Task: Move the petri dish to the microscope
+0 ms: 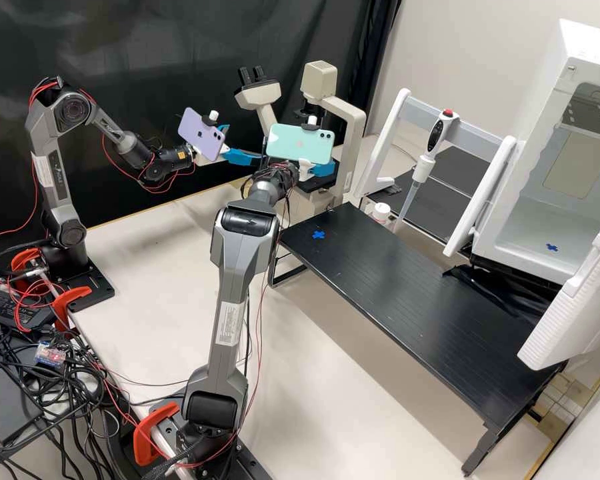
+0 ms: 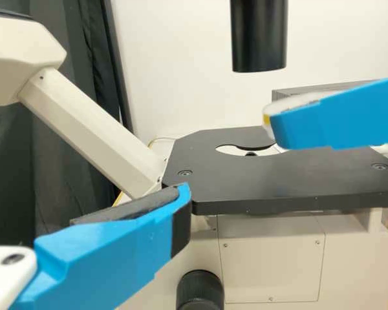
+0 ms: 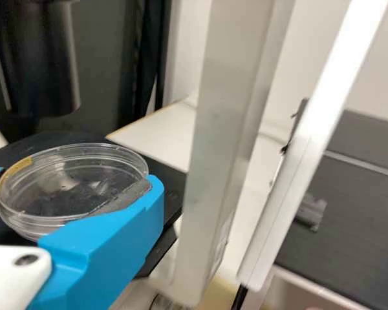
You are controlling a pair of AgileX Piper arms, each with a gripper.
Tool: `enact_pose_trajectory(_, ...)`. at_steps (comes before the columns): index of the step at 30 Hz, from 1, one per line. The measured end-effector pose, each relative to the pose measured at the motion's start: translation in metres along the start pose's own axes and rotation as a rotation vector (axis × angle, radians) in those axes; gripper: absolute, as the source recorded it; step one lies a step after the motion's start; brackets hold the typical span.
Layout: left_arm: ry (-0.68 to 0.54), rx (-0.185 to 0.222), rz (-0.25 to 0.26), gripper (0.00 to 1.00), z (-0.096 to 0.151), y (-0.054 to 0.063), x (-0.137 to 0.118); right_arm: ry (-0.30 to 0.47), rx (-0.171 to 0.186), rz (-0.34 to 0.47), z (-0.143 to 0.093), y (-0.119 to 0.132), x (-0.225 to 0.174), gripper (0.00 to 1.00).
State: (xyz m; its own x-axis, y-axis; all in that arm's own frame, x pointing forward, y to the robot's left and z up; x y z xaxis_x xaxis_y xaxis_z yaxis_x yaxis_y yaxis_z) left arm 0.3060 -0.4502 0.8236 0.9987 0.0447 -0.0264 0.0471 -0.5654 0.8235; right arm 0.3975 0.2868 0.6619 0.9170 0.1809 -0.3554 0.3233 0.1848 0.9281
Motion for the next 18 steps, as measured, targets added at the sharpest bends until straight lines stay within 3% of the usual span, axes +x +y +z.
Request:
enact_pose_trajectory(7, 0.0, 0.0, 0.0, 1.0, 0.0, 0.0, 0.0, 0.121, 0.019, 0.094, 0.008, -0.015, 0.015, 0.0)
enact_pose_trajectory(13, 0.0, 0.0, 0.0, 1.0, 0.0, 0.0, 0.0, 0.151, 0.069, 0.062, 0.018, -0.032, 0.023, 0.0)
enact_pose_trajectory(18, 0.0, 0.0, 0.0, 1.0, 0.0, 0.0, 0.0, 0.144, 0.073, 0.039, 0.021, -0.038, 0.025, 0.0)
